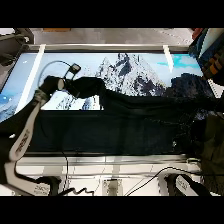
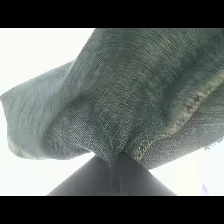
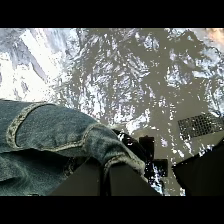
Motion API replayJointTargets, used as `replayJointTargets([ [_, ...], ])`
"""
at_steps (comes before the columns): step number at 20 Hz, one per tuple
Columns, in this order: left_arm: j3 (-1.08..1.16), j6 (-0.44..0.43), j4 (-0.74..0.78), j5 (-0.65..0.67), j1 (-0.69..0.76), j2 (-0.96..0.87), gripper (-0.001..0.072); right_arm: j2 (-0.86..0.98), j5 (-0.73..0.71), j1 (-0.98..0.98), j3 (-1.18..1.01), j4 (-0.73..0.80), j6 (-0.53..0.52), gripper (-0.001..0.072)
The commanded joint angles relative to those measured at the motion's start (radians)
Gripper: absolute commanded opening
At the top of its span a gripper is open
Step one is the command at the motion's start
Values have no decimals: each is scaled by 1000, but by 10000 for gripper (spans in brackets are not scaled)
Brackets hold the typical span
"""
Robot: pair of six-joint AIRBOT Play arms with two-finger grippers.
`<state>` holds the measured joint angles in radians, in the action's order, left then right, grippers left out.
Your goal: Fold the clothes and pants, and hang the long-sleeved shirts on hangers.
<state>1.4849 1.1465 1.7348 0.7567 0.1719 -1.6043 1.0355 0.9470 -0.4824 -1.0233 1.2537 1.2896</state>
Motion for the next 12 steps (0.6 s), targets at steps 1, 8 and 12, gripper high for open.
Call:
replayJointTargets([
  [1, 1, -61, 79, 31, -13, 176, 24, 0, -22, -1, 0, 0, 0, 25],
  [8, 1, -408, 84, 532, -68, 364, 22, 0, -98, -1, 0, -35, 1, 25],
  [12, -1, -430, 105, 425, -164, 324, 24, 0, -159, -1, 0, -79, 1, 25],
])
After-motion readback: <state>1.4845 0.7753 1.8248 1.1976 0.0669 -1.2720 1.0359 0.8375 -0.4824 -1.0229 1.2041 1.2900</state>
